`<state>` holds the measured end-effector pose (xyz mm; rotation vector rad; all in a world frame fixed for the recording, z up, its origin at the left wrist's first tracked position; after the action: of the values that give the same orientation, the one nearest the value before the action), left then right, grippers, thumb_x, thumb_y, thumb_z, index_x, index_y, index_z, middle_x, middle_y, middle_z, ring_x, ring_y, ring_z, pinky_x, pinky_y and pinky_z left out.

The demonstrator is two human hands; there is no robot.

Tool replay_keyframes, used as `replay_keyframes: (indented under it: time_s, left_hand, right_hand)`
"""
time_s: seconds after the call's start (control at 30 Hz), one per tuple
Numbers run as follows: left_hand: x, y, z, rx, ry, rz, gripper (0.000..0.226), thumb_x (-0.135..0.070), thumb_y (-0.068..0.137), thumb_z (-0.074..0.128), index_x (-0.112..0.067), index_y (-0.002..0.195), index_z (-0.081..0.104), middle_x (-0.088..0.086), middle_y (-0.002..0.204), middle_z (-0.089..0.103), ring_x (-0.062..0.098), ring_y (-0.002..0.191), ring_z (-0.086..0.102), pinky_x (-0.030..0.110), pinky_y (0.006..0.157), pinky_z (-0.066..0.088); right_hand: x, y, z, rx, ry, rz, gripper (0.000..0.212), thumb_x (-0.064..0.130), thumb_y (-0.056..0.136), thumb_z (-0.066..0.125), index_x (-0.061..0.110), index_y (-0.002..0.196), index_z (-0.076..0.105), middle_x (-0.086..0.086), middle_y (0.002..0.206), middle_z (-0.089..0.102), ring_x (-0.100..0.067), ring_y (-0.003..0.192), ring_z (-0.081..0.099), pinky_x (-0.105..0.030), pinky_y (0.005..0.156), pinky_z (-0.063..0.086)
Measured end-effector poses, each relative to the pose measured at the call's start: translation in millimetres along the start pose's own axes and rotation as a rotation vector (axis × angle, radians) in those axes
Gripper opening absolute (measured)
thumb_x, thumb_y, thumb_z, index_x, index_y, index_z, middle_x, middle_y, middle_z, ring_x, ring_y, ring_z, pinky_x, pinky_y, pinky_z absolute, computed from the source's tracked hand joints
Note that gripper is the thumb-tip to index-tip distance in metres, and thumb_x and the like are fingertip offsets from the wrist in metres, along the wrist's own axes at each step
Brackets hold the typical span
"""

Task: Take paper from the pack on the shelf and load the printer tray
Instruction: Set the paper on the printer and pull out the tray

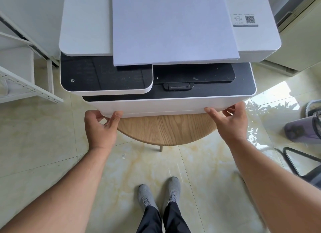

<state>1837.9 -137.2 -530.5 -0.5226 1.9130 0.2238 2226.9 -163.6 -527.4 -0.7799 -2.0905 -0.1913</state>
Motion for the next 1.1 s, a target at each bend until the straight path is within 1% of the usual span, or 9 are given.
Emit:
replay_keyframes:
  time_s: [0.13, 0.27, 0.33, 0.4, 0.47, 0.57, 0.67, 0.8, 1.1]
  left_hand:
    - [-3.8, -2.4, -1.3, -0.008, 0.034, 0.003, 0.044, -0.026, 0.086, 0.081, -0.007, 0.105, 0.046, 0.010, 0.110, 0.056, 0.020, 0.107, 0.055, -0.004, 0.065, 0.041]
    - [-3.6, 2.0, -6.3, 0.040, 0.082, -0.009, 0.049, -0.039, 0.083, 0.081, -0.010, 0.106, 0.049, 0.005, 0.111, 0.060, 0.017, 0.106, 0.059, -0.004, 0.064, 0.039]
    - [-1.0, 2.0, -7.8, 0.054, 0.086, -0.041, 0.053, -0.047, 0.081, 0.080, -0.013, 0.108, 0.049, 0.000, 0.111, 0.062, 0.016, 0.108, 0.062, 0.003, 0.069, 0.042]
    - [0.8, 0.7, -7.3, 0.057, 0.098, -0.067, 0.056, -0.052, 0.079, 0.079, -0.013, 0.108, 0.050, -0.002, 0.110, 0.064, 0.015, 0.108, 0.064, 0.011, 0.073, 0.043]
    - [0.5, 0.6, -8.2, 0.042, 0.120, -0.069, 0.058, -0.055, 0.077, 0.079, -0.013, 0.106, 0.051, -0.004, 0.106, 0.064, 0.016, 0.106, 0.065, 0.019, 0.075, 0.045]
    - [-0.2, 1.0, -9.2, 0.026, 0.143, -0.073, 0.064, -0.061, 0.073, 0.078, -0.011, 0.104, 0.053, -0.003, 0.102, 0.065, 0.018, 0.102, 0.065, 0.028, 0.079, 0.045]
    - [0.3, 0.9, -8.9, 0.015, 0.157, -0.079, 0.063, -0.060, 0.073, 0.079, -0.010, 0.103, 0.054, -0.001, 0.101, 0.066, 0.020, 0.100, 0.066, 0.026, 0.075, 0.046]
    - [2.1, 1.9, -9.2, 0.013, 0.165, -0.082, 0.061, -0.060, 0.073, 0.079, -0.012, 0.101, 0.053, -0.002, 0.100, 0.066, 0.020, 0.099, 0.066, 0.018, 0.068, 0.043]
    - [6.1, 4.0, -8.6, 0.010, 0.179, -0.057, 0.060, -0.057, 0.074, 0.081, -0.010, 0.099, 0.053, -0.002, 0.095, 0.065, 0.022, 0.096, 0.066, 0.022, 0.067, 0.043]
  right_hand:
    - [-4.3, -1.8, 1.4, -0.018, -0.014, -0.002, 0.077, 0.072, 0.061, 0.085, 0.014, 0.096, 0.048, -0.011, 0.100, 0.068, -0.032, 0.094, 0.068, -0.051, 0.083, 0.058]
    - [-4.1, 0.4, -0.1, 0.033, -0.038, -0.015, 0.074, 0.069, 0.067, 0.085, 0.015, 0.098, 0.046, -0.008, 0.098, 0.063, -0.031, 0.092, 0.062, -0.041, 0.076, 0.054]
    - [-1.9, -1.1, -1.3, 0.054, -0.040, -0.005, 0.069, 0.062, 0.072, 0.086, 0.015, 0.100, 0.044, 0.001, 0.088, 0.054, -0.026, 0.086, 0.055, -0.033, 0.068, 0.046]
    - [-1.0, -3.1, -2.3, 0.070, -0.027, 0.010, 0.067, 0.059, 0.074, 0.086, 0.015, 0.101, 0.043, 0.008, 0.083, 0.052, -0.022, 0.086, 0.056, -0.032, 0.067, 0.043]
    - [1.2, -4.3, -3.0, 0.081, -0.025, 0.015, 0.066, 0.058, 0.074, 0.087, 0.016, 0.102, 0.045, 0.013, 0.089, 0.056, -0.020, 0.095, 0.061, -0.030, 0.072, 0.043]
    - [5.1, -6.8, -4.0, 0.088, -0.013, 0.037, 0.063, 0.055, 0.075, 0.087, 0.017, 0.103, 0.046, 0.017, 0.093, 0.058, -0.019, 0.101, 0.063, -0.020, 0.068, 0.042]
    - [7.8, -10.2, -2.8, 0.088, -0.002, 0.037, 0.059, 0.054, 0.077, 0.087, 0.020, 0.104, 0.046, 0.016, 0.094, 0.058, -0.019, 0.101, 0.062, -0.014, 0.067, 0.039]
    - [7.1, -9.3, -1.7, 0.097, -0.003, 0.030, 0.058, 0.058, 0.076, 0.086, 0.023, 0.106, 0.051, 0.007, 0.107, 0.065, -0.018, 0.103, 0.063, -0.015, 0.069, 0.041]
    - [4.8, -3.8, -2.5, 0.104, -0.004, 0.021, 0.061, 0.061, 0.071, 0.087, 0.024, 0.107, 0.055, 0.009, 0.107, 0.072, -0.010, 0.102, 0.070, -0.021, 0.071, 0.047]
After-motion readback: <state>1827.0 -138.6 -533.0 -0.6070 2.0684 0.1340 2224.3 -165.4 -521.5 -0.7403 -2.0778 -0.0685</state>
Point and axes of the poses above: each hand's wrist, its own y-axis towards the middle knuckle, its own z-axis out of the palm, x = y × z, the point moved 3 cm from there along y, towards the middle knuckle
